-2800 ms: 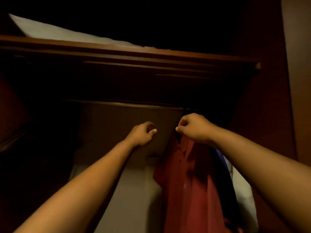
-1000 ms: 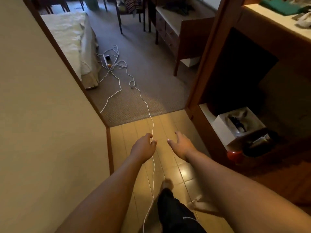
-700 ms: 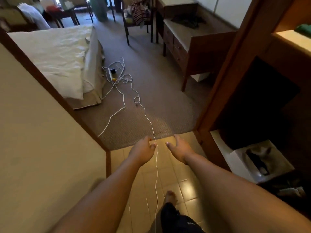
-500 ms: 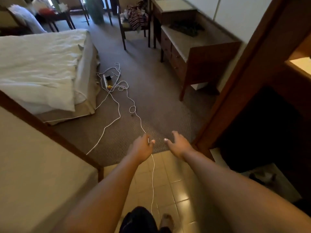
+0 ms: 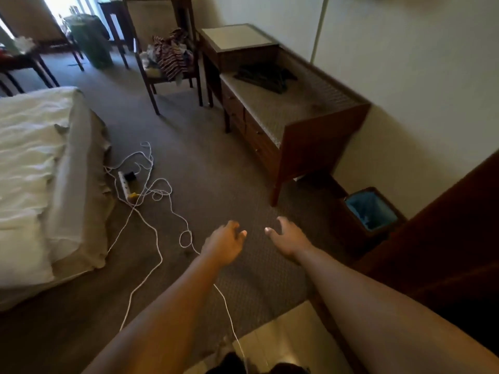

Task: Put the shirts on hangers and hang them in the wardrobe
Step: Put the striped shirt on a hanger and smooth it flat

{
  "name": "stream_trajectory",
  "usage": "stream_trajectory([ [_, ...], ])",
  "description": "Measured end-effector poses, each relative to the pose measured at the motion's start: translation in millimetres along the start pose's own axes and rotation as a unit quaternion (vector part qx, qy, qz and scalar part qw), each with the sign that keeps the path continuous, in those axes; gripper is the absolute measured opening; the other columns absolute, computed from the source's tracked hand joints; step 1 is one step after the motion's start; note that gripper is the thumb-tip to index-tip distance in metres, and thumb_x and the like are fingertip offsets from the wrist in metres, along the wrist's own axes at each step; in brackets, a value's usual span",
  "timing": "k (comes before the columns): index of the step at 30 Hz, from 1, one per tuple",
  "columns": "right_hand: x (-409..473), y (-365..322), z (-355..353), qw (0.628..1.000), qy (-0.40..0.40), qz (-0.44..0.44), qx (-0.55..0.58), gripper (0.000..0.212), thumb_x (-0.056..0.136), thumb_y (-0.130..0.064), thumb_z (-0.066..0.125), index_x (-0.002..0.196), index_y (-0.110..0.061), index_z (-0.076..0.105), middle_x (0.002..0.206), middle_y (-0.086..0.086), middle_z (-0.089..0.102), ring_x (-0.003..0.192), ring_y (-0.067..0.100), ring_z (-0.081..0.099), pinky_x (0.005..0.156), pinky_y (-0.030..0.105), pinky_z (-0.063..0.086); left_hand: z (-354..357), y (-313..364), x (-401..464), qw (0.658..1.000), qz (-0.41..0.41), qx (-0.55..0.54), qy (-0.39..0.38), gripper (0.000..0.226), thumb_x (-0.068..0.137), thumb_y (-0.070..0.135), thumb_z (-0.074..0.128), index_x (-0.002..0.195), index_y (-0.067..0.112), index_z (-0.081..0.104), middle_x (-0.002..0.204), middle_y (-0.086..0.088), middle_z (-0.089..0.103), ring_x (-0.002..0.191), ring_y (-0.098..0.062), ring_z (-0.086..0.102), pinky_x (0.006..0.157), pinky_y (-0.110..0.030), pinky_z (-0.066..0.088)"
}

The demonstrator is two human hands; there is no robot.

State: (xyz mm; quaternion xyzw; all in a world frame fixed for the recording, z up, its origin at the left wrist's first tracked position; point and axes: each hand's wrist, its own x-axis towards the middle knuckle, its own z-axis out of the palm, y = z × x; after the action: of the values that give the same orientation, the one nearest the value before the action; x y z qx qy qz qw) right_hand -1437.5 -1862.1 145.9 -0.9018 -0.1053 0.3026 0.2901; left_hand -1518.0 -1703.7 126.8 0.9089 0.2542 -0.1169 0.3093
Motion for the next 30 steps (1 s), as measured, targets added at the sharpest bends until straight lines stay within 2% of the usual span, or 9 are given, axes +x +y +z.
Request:
stream_trajectory([
  [4,77.4,-47.4,-32.9,0.999,0.009,0.019,0.041,0.065,0.097,-0.046,0.046,0.152,-0.023,0.019,0.158,0.008,0.020,0.143,0.028,0.026,0.111,0.043,0.030,-50.4,14.7,94.6,0.999,0.038,0.003,-0.014,0.044,0.098,0.043,0.044,0.134,0.017,0.045,0.127,-0.008,0.056,0.111,-0.024,0.056,0.095,-0.044,0.047],
  [7,145.8,-74.1,-55.5,0.999,0.026,0.022,0.040,0.065,0.097,-0.047,0.045,0.152,-0.024,0.020,0.157,0.009,0.023,0.141,0.029,0.030,0.110,0.044,0.033,-80.7,29.1,172.5,0.998,0.051,0.015,-0.041,0.046,0.099,0.037,0.045,0.139,0.015,0.040,0.136,-0.007,0.049,0.120,-0.025,0.051,0.098,-0.038,0.044],
  [10,223.2,-100.3,-78.0,0.999,0.029,0.019,0.038,0.064,0.097,-0.047,0.045,0.151,-0.024,0.021,0.156,0.008,0.025,0.141,0.028,0.030,0.110,0.044,0.034,-110.7,40.5,253.0,0.999,0.039,0.003,-0.019,0.044,0.098,0.039,0.046,0.136,0.018,0.043,0.131,-0.006,0.053,0.111,-0.019,0.054,0.087,-0.032,0.046],
  [12,280.2,-118.8,-95.0,0.999,0.033,0.006,0.036,0.063,0.097,-0.047,0.044,0.151,-0.022,0.023,0.155,0.008,0.027,0.140,0.028,0.031,0.110,0.043,0.034,-131.3,48.1,307.8,0.999,0.050,0.014,0.013,0.041,0.098,0.041,0.045,0.132,0.019,0.045,0.126,-0.005,0.055,0.107,-0.018,0.055,0.088,-0.034,0.048],
  [19,458.7,-201.4,-170.0,0.999,0.010,-0.017,0.027,0.064,0.096,-0.049,0.044,0.150,-0.020,0.025,0.154,0.009,0.030,0.141,0.027,0.030,0.113,0.042,0.030,-211.8,87.7,481.1,0.999,-0.012,-0.014,0.026,0.040,0.097,0.040,0.046,0.130,0.018,0.047,0.121,-0.006,0.057,0.103,-0.018,0.058,0.090,-0.041,0.053],
  [23,546.4,-243.6,-206.8,0.999,0.003,-0.027,0.020,0.064,0.098,-0.047,0.043,0.152,-0.019,0.022,0.156,0.007,0.029,0.142,0.027,0.030,0.112,0.040,0.028,-246.3,113.4,575.0,0.999,-0.006,-0.027,0.034,0.039,0.097,0.040,0.046,0.129,0.017,0.048,0.119,-0.006,0.057,0.102,-0.018,0.059,0.088,-0.040,0.054],
  [30,712.2,-301.1,-260.0,0.999,0.033,0.000,0.036,0.064,0.098,-0.048,0.042,0.152,-0.022,0.021,0.156,0.010,0.028,0.141,0.030,0.030,0.111,0.043,0.029,-299.6,132.0,755.9,0.998,0.047,-0.029,0.000,0.038,0.098,0.039,0.046,0.130,0.020,0.047,0.125,-0.003,0.055,0.108,-0.019,0.057,0.091,-0.041,0.052],
])
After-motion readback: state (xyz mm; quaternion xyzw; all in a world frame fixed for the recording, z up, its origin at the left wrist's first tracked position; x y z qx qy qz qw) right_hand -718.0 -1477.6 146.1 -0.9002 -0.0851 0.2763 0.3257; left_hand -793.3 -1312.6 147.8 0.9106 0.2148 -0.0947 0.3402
